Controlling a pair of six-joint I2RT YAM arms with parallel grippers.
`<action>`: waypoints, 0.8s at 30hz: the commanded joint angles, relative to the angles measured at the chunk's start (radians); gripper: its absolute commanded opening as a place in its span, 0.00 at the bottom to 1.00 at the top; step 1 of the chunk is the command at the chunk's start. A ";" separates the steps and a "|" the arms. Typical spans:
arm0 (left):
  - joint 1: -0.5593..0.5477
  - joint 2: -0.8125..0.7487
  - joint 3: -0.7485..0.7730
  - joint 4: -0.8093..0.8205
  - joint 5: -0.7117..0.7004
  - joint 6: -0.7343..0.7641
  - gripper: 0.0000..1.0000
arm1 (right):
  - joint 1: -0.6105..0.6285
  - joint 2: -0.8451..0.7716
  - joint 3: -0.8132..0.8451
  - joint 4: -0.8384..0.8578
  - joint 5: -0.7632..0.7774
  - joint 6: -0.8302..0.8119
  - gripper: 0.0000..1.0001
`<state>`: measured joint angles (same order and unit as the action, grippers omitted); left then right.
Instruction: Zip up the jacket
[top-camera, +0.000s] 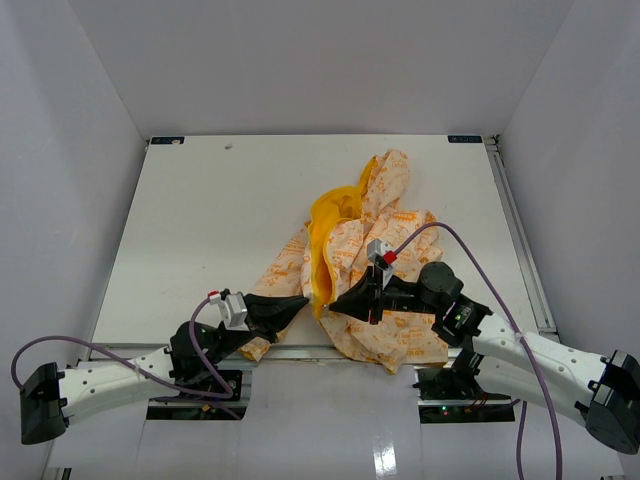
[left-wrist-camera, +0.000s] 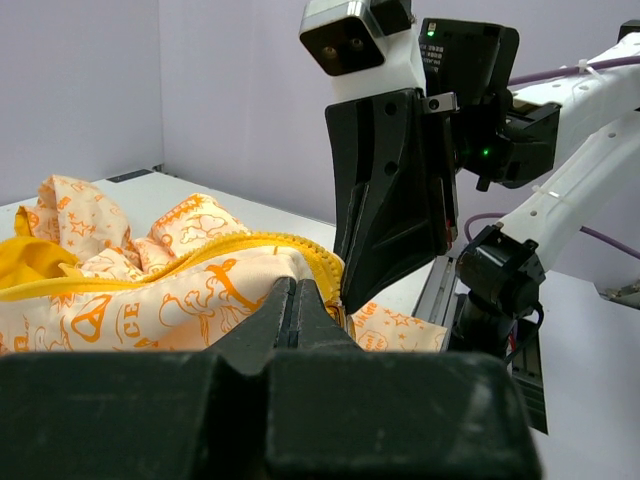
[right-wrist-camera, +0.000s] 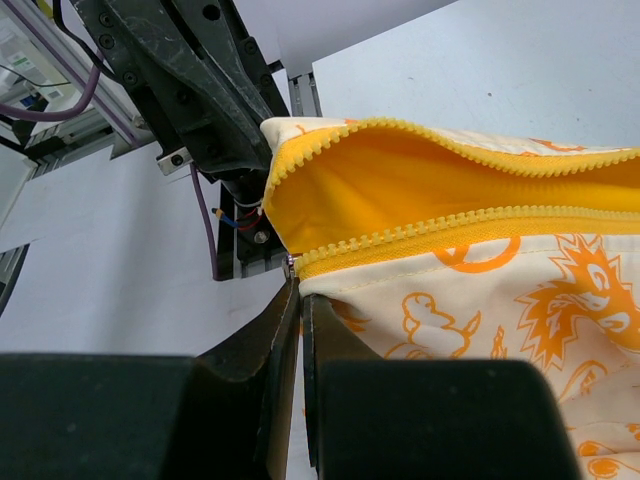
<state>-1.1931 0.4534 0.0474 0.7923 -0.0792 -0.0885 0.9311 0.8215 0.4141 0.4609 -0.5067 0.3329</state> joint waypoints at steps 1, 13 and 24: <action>0.001 0.027 -0.072 0.028 0.032 0.013 0.00 | -0.006 -0.005 0.015 0.059 -0.035 0.006 0.08; 0.001 0.056 -0.061 0.031 0.041 0.020 0.00 | -0.009 0.007 0.022 0.070 -0.055 0.016 0.08; 0.001 0.062 -0.072 0.050 0.044 0.029 0.00 | -0.011 0.011 0.022 0.079 -0.035 0.040 0.08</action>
<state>-1.1931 0.5084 0.0475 0.8009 -0.0589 -0.0742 0.9245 0.8333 0.4145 0.4747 -0.5453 0.3569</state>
